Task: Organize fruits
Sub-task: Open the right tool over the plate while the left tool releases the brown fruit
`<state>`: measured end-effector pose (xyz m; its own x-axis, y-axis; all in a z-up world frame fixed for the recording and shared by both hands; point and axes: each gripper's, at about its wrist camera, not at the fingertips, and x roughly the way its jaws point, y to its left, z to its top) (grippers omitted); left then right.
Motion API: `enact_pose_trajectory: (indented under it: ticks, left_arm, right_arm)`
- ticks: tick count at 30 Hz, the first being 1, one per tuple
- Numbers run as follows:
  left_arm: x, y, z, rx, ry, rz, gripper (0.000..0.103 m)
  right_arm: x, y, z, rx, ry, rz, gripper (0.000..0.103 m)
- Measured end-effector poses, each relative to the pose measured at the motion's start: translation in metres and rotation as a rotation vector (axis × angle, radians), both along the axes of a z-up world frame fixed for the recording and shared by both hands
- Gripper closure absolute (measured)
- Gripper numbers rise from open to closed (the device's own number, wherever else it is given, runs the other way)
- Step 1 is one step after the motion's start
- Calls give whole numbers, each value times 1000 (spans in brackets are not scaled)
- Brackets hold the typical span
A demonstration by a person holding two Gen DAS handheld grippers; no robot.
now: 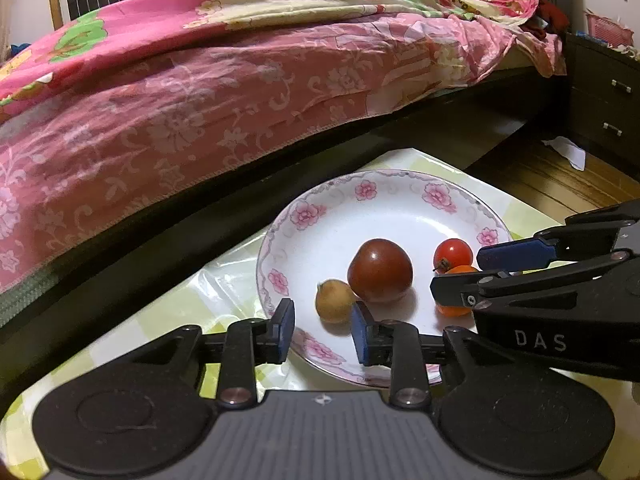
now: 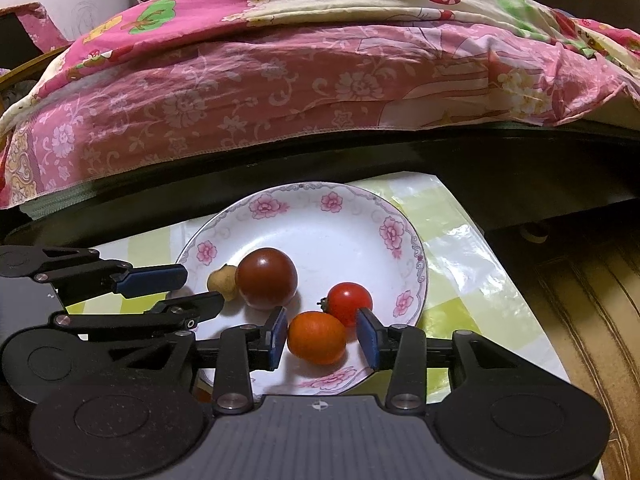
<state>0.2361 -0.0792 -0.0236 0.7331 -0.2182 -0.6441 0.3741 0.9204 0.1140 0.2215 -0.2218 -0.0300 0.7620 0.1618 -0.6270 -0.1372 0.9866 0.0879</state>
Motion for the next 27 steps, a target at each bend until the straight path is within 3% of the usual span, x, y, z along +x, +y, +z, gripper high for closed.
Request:
enact_pose_trajectory:
  ticks: [4, 27]
  left_arm:
    - [-1, 4, 4, -6, -8, 11, 56]
    - [-31, 21, 28, -9, -26, 40, 52]
  right_arm:
    - [-2, 0, 3, 9, -13, -3, 65]
    - [-27, -5, 29, 87, -57, -14, 61]
